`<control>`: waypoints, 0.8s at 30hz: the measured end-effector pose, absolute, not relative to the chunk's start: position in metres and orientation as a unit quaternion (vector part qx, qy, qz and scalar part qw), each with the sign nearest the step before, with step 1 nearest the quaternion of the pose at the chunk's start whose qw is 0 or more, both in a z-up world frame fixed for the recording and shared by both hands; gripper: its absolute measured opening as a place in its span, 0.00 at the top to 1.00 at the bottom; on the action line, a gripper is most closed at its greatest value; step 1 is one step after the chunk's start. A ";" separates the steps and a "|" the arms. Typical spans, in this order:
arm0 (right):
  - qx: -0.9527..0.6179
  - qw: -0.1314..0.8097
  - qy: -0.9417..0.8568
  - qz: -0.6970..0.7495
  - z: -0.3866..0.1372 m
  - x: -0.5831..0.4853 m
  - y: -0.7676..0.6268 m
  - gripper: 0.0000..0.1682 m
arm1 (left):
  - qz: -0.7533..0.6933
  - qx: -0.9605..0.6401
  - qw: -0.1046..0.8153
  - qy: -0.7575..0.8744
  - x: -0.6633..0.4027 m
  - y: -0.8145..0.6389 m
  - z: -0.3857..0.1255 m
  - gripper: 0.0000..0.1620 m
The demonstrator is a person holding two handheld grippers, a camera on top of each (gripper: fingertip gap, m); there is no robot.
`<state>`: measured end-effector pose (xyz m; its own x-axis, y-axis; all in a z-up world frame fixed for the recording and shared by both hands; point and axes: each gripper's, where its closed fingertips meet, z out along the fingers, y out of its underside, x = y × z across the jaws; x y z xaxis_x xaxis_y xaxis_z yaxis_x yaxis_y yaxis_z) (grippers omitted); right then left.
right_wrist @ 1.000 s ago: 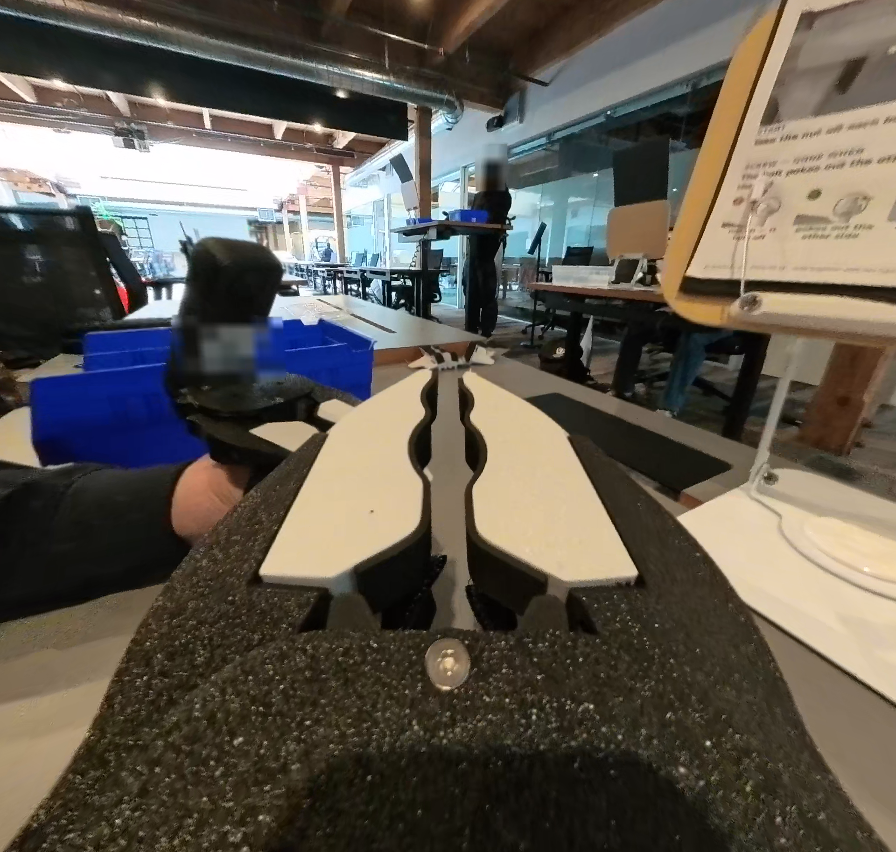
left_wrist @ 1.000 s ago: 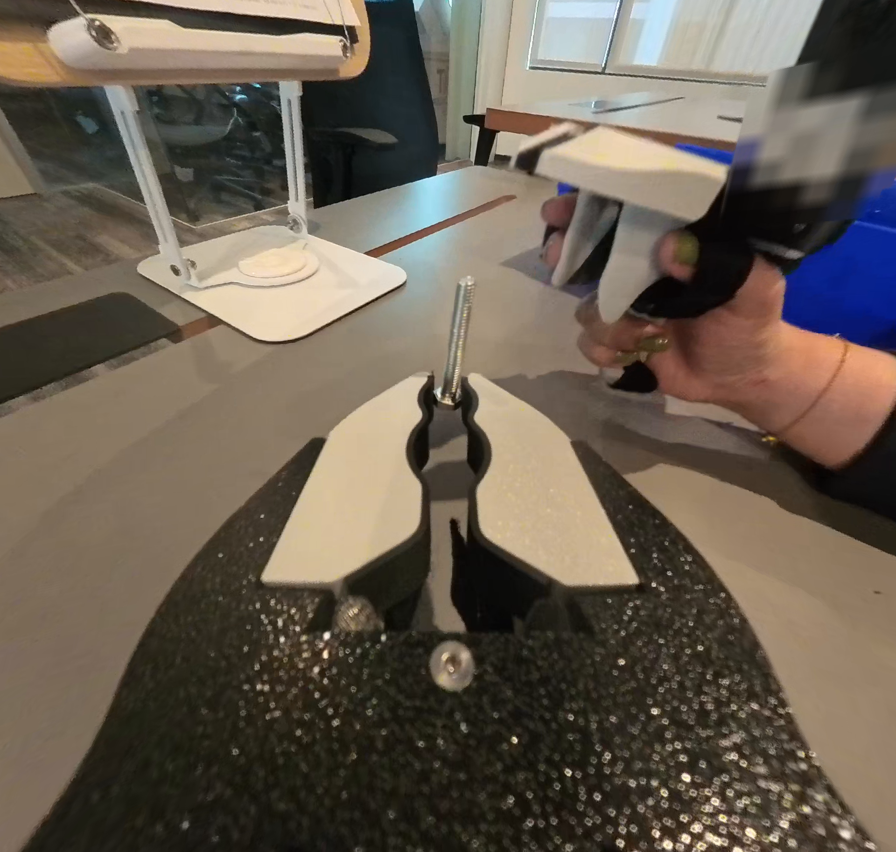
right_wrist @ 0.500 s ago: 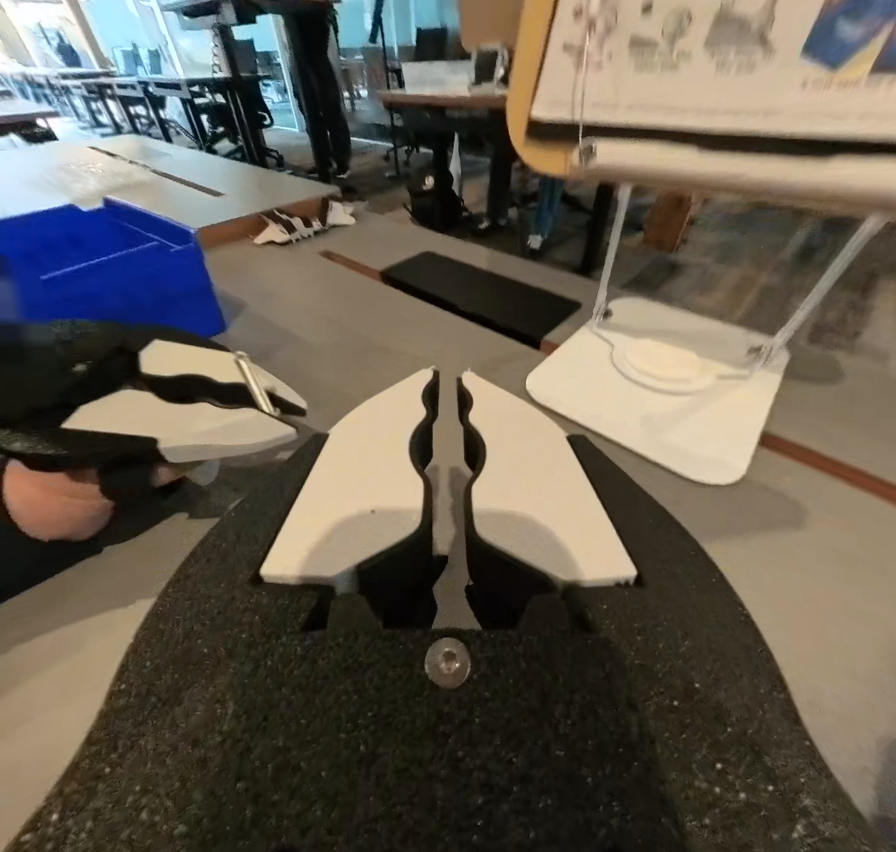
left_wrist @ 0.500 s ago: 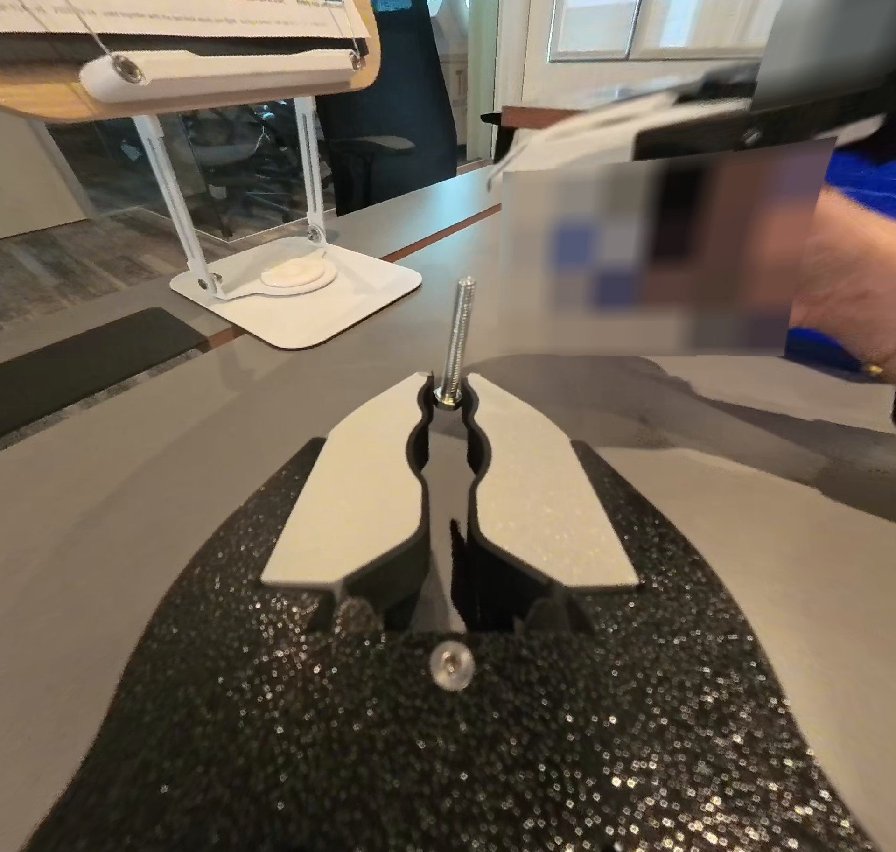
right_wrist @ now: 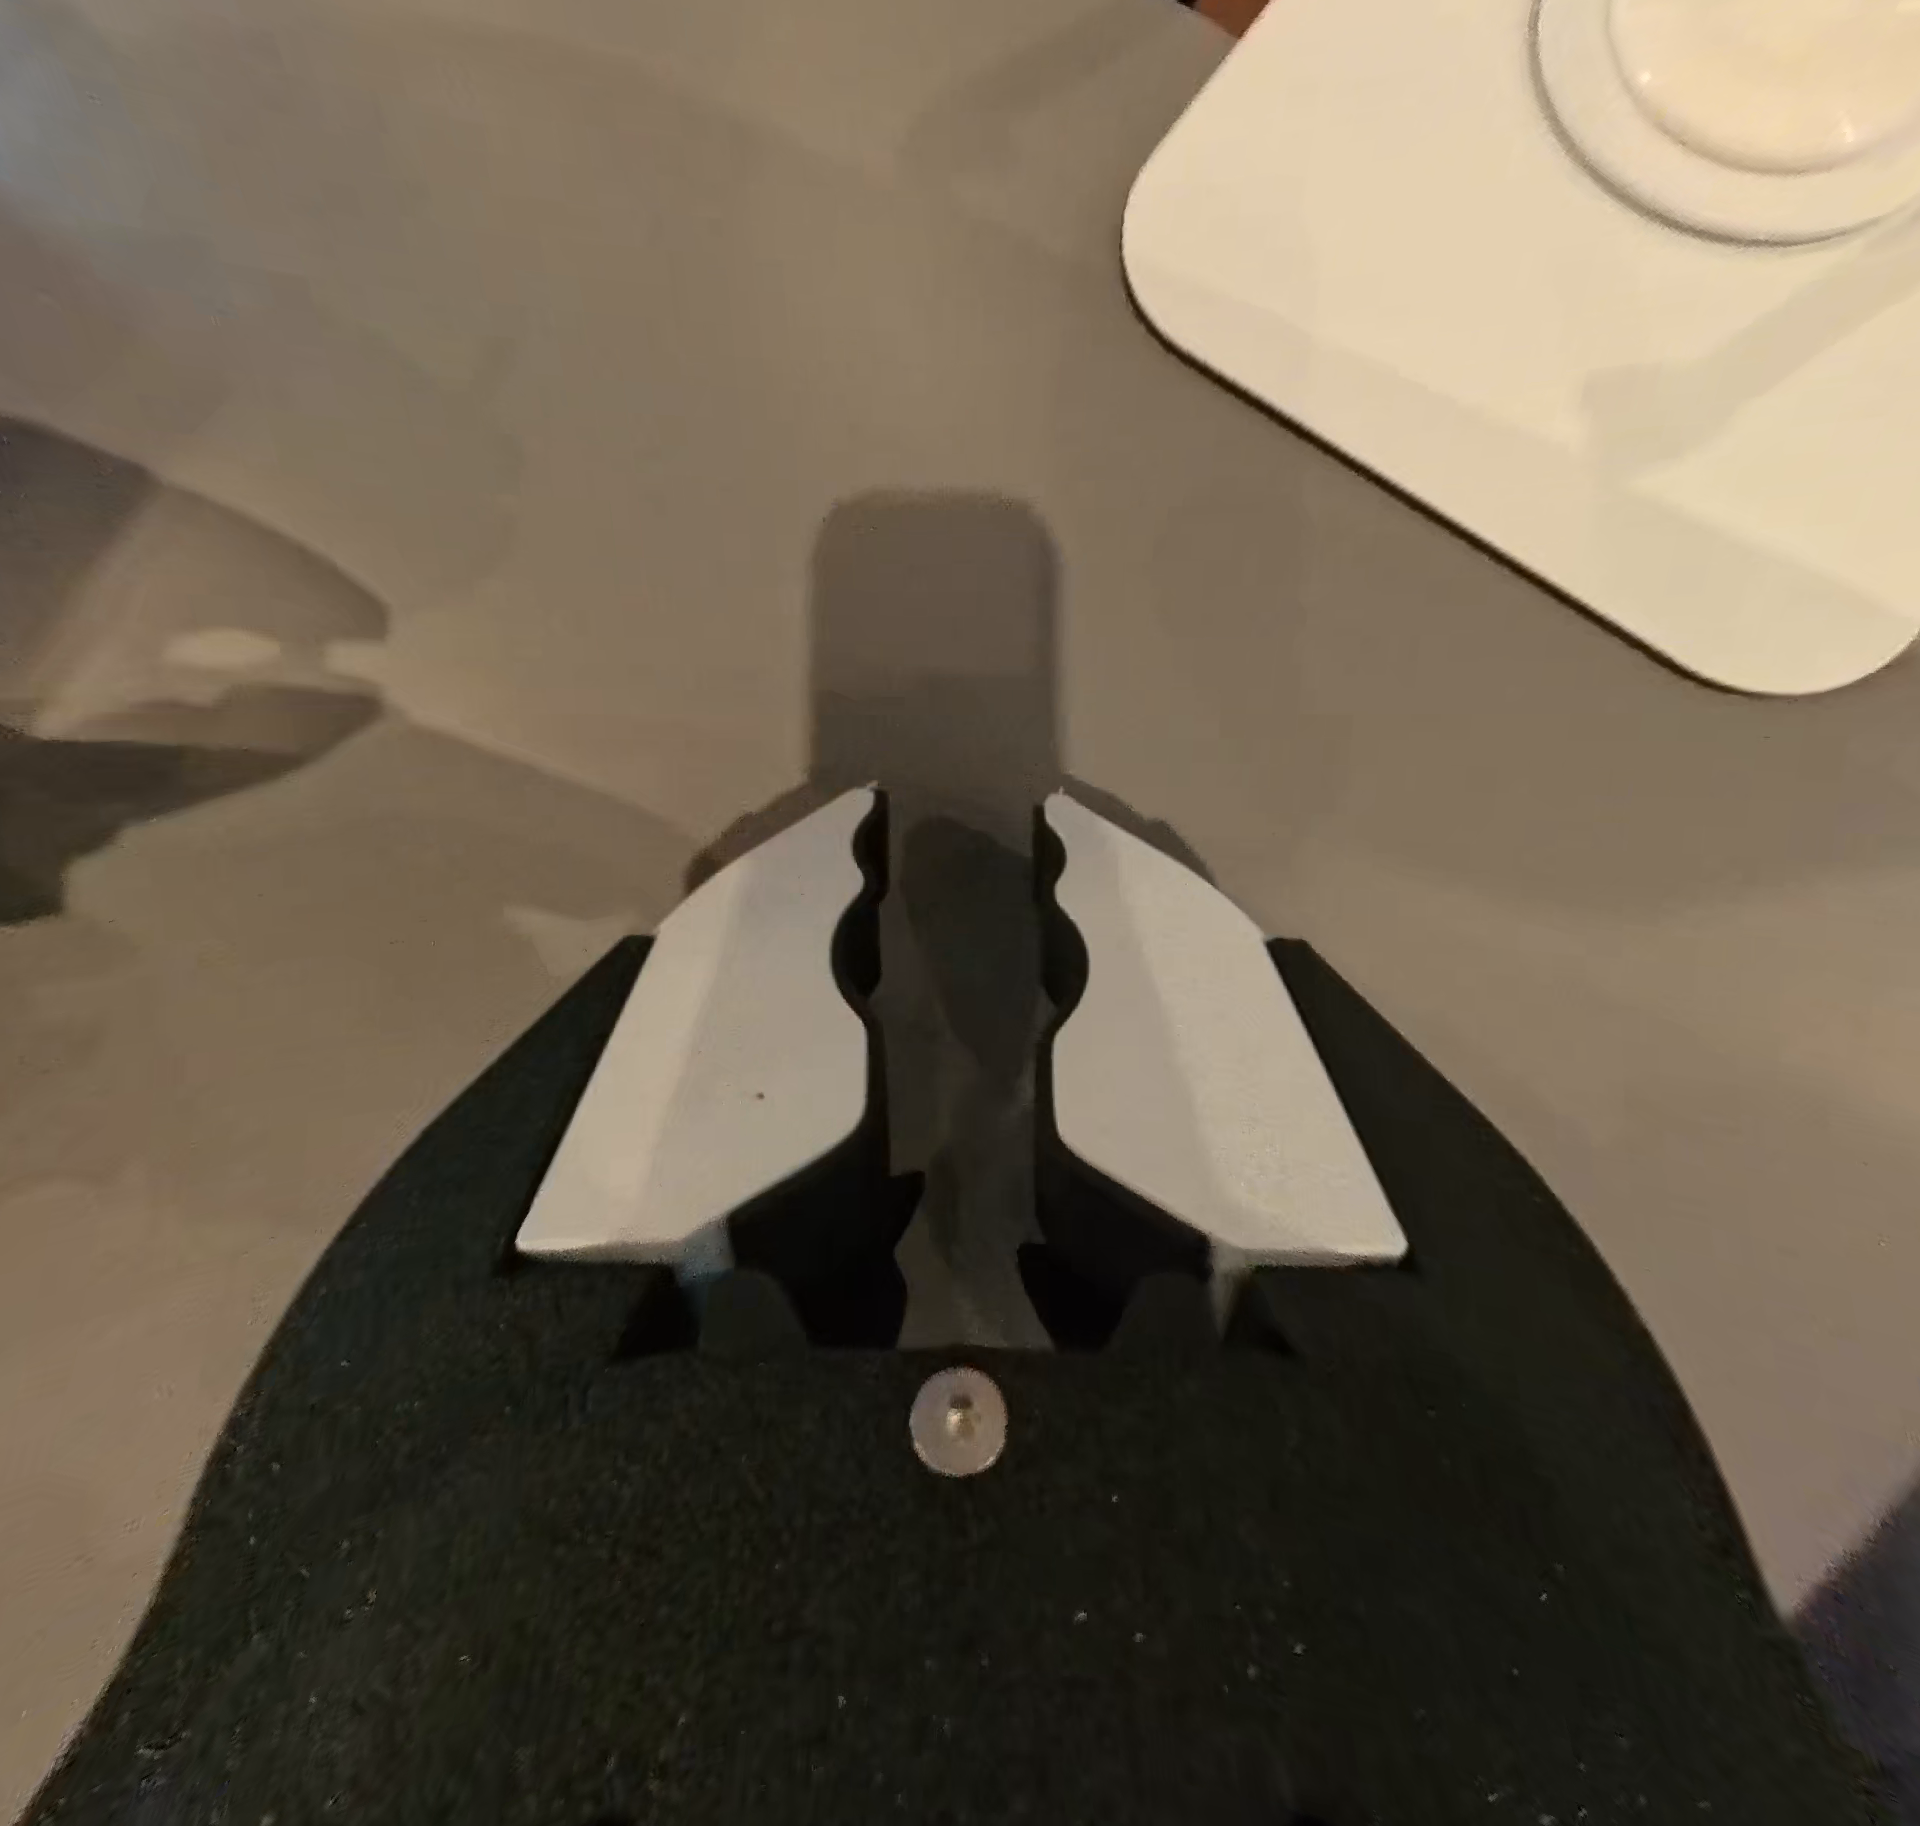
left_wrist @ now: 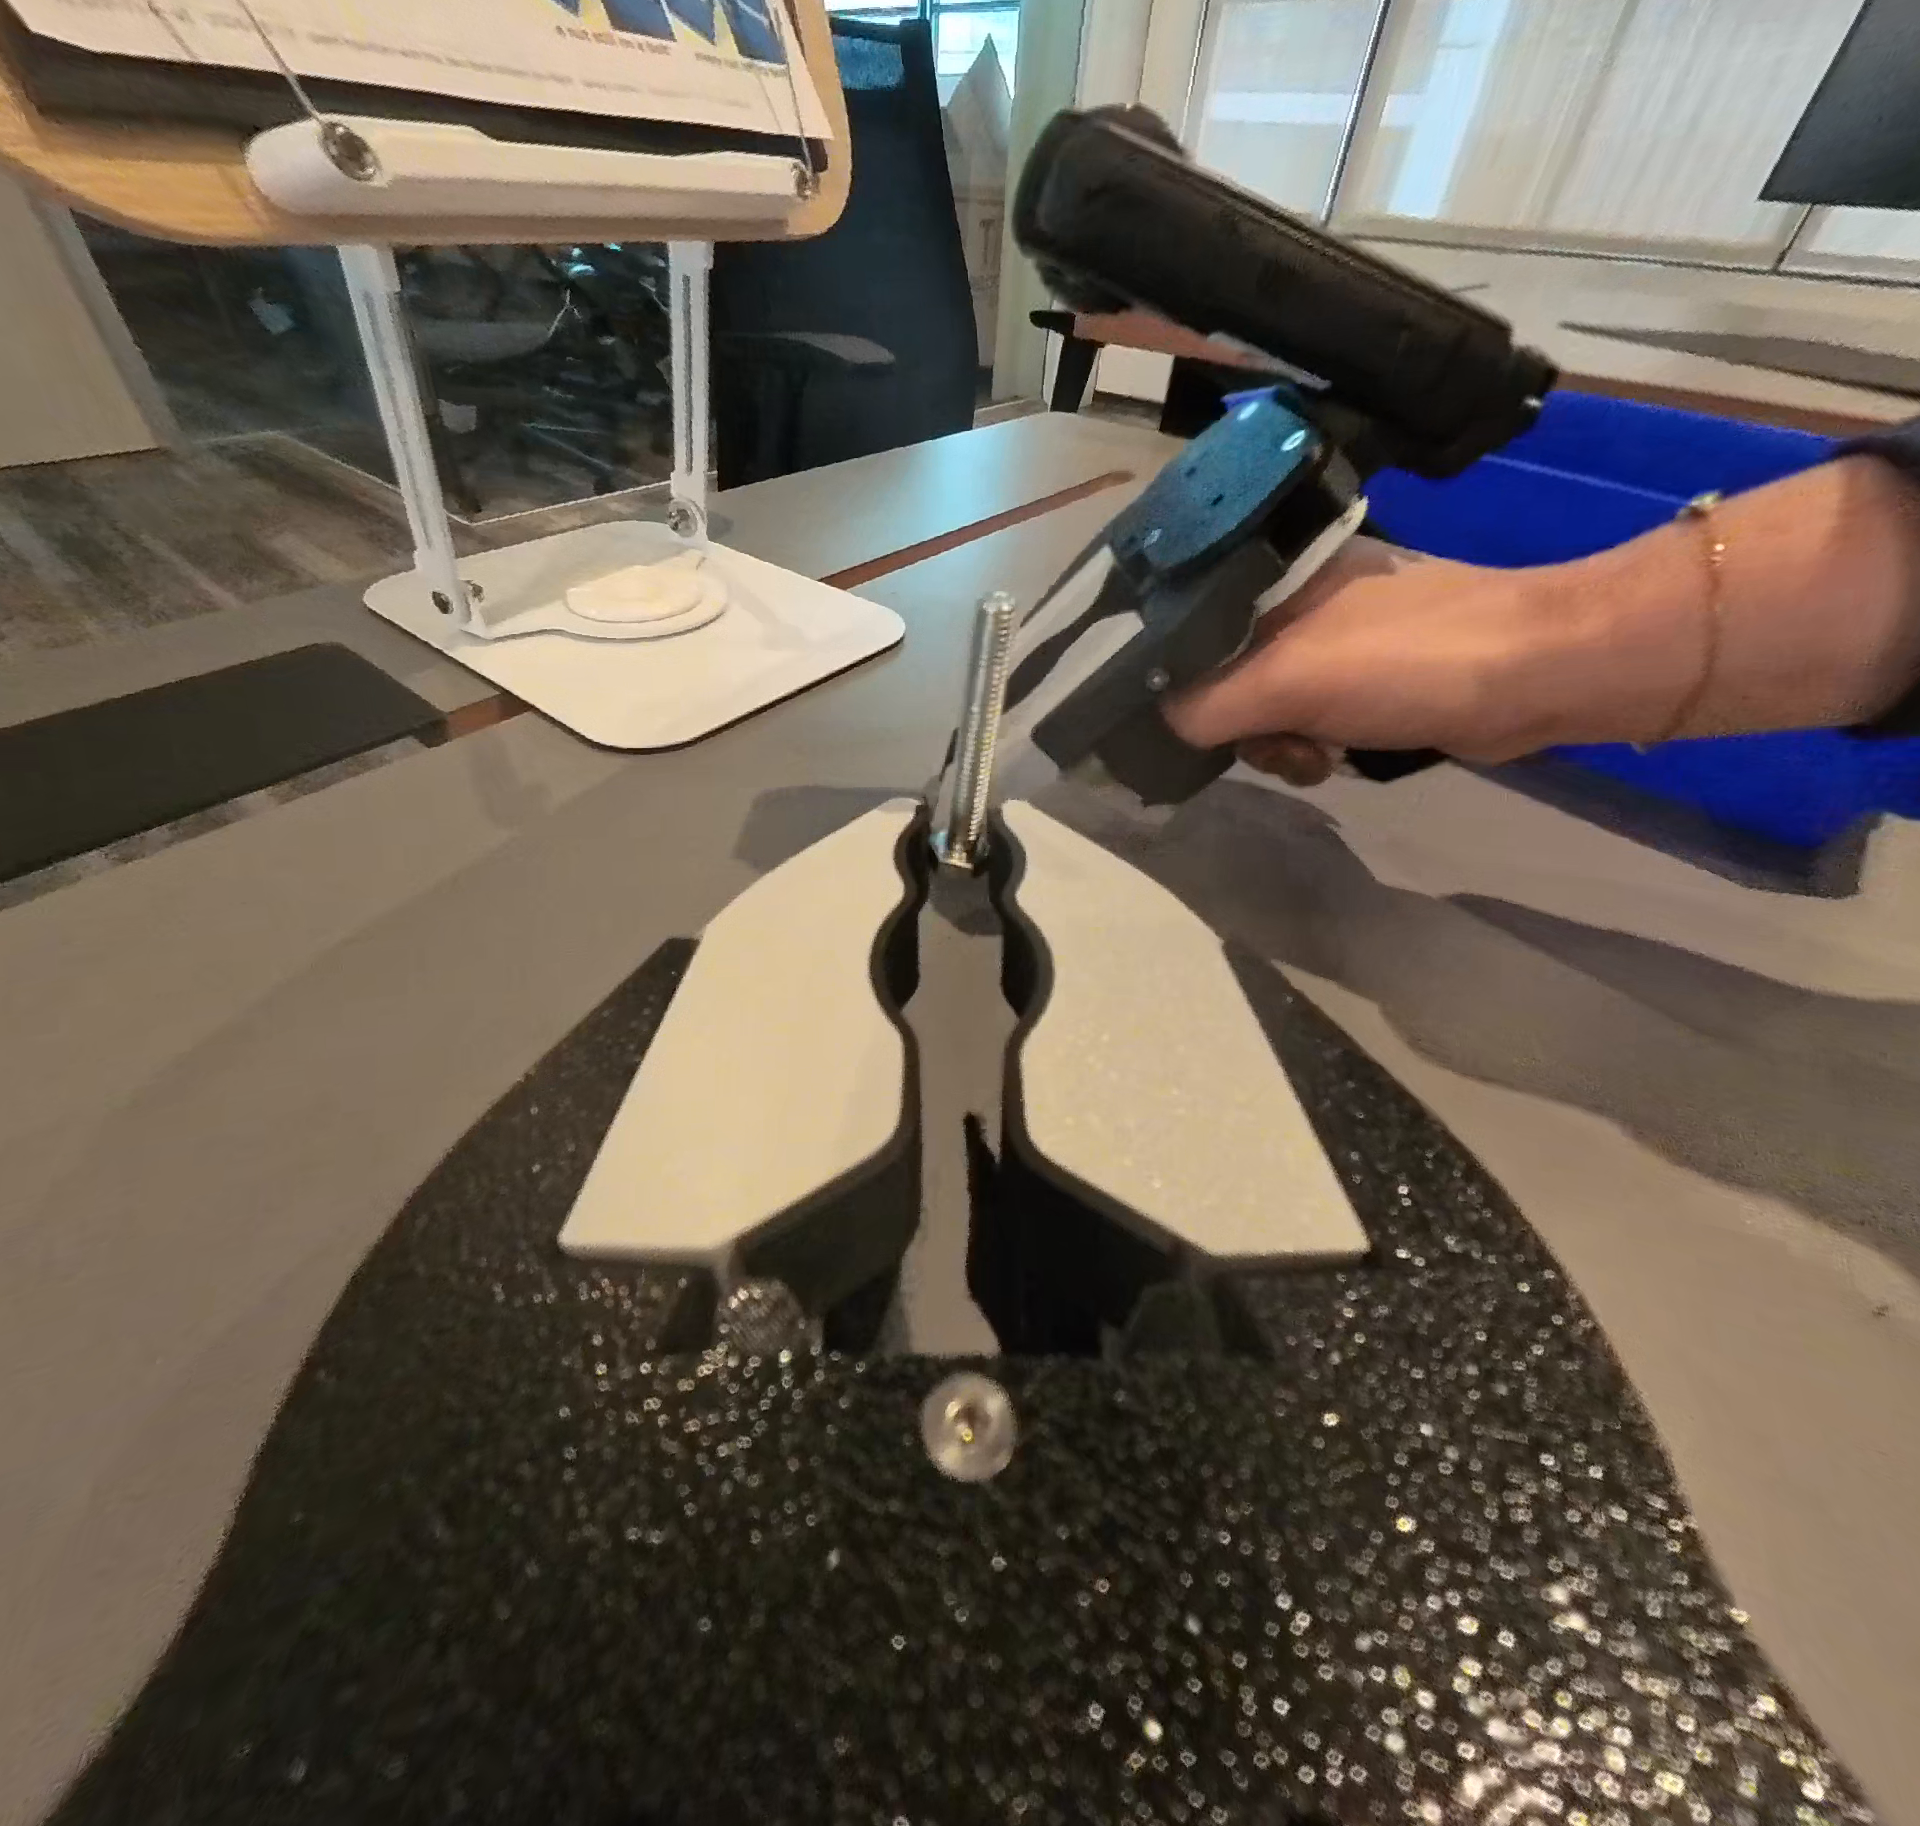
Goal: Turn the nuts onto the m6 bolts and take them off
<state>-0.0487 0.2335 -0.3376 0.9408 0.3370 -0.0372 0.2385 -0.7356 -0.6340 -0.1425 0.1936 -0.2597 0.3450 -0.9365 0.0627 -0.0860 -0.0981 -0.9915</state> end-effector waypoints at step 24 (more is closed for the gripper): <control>-0.806 0.496 -0.034 0.320 -0.254 -0.077 0.217 0.63 | -0.420 -0.611 0.526 0.416 -0.138 0.187 -0.253 0.94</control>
